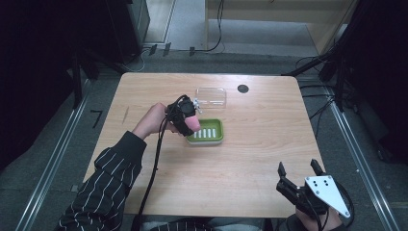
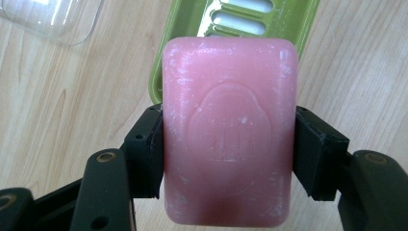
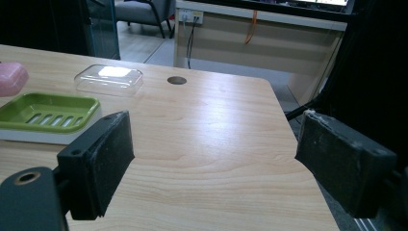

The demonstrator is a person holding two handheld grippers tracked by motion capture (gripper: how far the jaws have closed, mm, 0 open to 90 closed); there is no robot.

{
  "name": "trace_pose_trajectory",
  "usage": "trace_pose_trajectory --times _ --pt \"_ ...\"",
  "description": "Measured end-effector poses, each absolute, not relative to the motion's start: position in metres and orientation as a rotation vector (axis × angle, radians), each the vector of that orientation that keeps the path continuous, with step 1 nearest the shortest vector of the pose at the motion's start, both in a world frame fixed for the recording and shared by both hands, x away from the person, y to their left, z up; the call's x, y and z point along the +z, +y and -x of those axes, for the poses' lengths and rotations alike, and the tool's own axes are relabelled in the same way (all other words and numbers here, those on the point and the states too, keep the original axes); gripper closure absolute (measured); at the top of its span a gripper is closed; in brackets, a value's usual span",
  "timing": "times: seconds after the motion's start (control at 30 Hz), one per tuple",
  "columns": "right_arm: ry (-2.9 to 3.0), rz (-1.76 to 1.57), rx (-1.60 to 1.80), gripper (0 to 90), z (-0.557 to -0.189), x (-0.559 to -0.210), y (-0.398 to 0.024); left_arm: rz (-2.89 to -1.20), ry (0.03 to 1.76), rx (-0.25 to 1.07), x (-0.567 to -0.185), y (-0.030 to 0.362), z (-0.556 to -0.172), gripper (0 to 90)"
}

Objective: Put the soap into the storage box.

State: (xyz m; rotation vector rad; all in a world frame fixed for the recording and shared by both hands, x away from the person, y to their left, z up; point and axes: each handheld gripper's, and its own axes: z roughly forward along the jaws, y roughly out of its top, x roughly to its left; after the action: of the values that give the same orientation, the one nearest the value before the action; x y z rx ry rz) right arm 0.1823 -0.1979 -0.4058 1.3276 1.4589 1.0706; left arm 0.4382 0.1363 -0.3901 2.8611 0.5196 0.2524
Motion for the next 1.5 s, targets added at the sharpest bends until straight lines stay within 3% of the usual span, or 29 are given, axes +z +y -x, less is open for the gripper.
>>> trace_pose_trajectory --times 1.5 --pt "1.456 -1.331 1.064 12.7 -0.180 -0.406 -0.199 -2.888 0.380 0.264 -0.400 0.110 -0.451 38.4"
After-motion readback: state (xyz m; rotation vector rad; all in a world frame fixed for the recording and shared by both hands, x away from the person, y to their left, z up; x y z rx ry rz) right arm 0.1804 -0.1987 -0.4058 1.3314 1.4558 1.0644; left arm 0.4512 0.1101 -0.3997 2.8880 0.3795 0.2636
